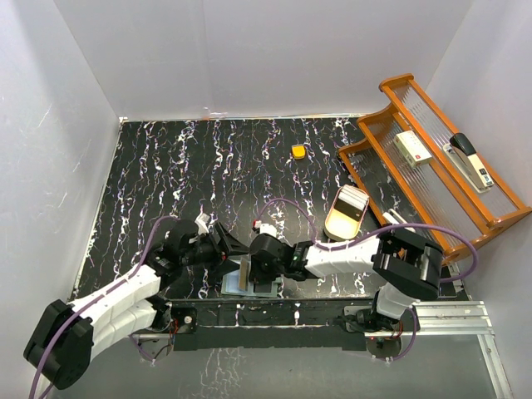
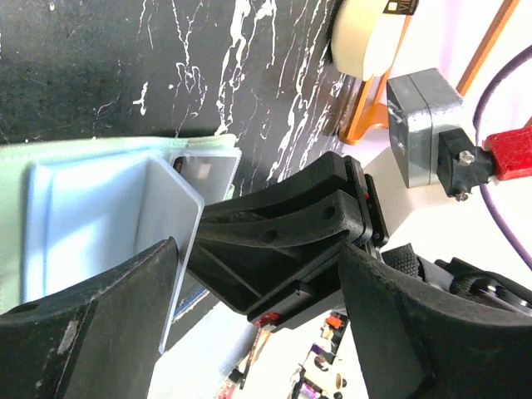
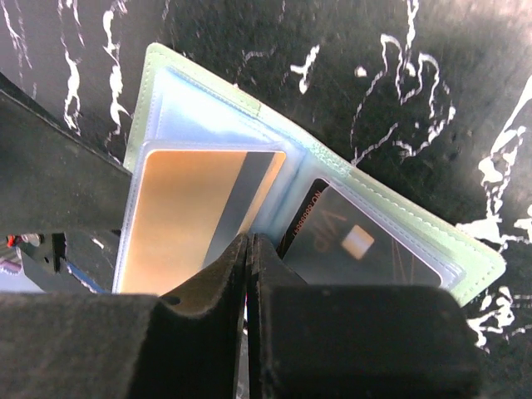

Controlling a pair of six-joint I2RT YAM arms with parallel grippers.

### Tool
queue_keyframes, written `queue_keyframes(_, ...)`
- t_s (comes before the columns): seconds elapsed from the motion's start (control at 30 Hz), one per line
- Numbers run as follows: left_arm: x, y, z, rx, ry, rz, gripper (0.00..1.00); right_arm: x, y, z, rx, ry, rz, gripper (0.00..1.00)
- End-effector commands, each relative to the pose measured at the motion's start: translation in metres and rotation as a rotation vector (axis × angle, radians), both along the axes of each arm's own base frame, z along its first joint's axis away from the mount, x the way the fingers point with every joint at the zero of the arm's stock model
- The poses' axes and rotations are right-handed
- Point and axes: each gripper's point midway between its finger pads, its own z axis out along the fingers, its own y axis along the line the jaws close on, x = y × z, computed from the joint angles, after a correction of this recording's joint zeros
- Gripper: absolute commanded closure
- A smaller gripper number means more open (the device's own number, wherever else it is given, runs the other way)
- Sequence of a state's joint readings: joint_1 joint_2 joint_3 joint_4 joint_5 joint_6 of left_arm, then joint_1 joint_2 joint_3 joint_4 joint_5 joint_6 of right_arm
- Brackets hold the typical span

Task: Put the credit cards into the card holder
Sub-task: Turn over the card slot in the card holder.

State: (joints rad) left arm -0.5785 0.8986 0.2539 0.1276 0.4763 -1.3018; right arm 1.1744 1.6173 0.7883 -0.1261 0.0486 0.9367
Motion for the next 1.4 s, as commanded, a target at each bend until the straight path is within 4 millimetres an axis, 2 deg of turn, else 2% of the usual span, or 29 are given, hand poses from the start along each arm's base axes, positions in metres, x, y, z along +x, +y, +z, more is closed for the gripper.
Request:
queue_keyframes(0.0,-0.003,-0.008,0.02,-0.082,-0.014,-0.012,0.23,0.021,-0.015,-0.021,-0.063,-0.128,-0.046,0.96)
queue_keyframes(0.1,-0.004,-0.01,0.018,-0.077,-0.006,-0.014,0.23,0.025,-0.014,-0.014,-0.055,-0.149,-0.054,0.92)
queue_keyframes(0.37,-0.004,-0.017,0.016,-0.062,-0.008,-0.029,0.23,0.027,-0.027,0.006,-0.052,-0.181,-0.083,0.82)
queue_keyframes(0.77,-0.001,-0.029,0.02,-0.041,-0.032,-0.053,0.23,0.044,-0.065,0.042,-0.104,-0.292,-0.178,0.71)
queue_keyframes(1.0,0.0,-0.044,0.025,-0.055,-0.049,-0.079,0.22,0.05,-0.083,0.058,-0.105,-0.323,-0.229,0.71)
queue_keyframes(1.07,-0.001,-0.049,0.026,-0.052,-0.056,-0.088,0.22,0.054,-0.092,0.07,-0.124,-0.352,-0.253,0.71)
queue_keyframes(1.3,-0.004,-0.061,0.024,-0.046,-0.054,-0.12,0.22,0.07,-0.116,0.132,-0.112,-0.477,-0.318,0.65)
queue_keyframes(1.37,-0.004,-0.062,0.023,-0.04,-0.056,-0.125,0.22,0.072,-0.122,0.144,-0.112,-0.512,-0.318,0.64)
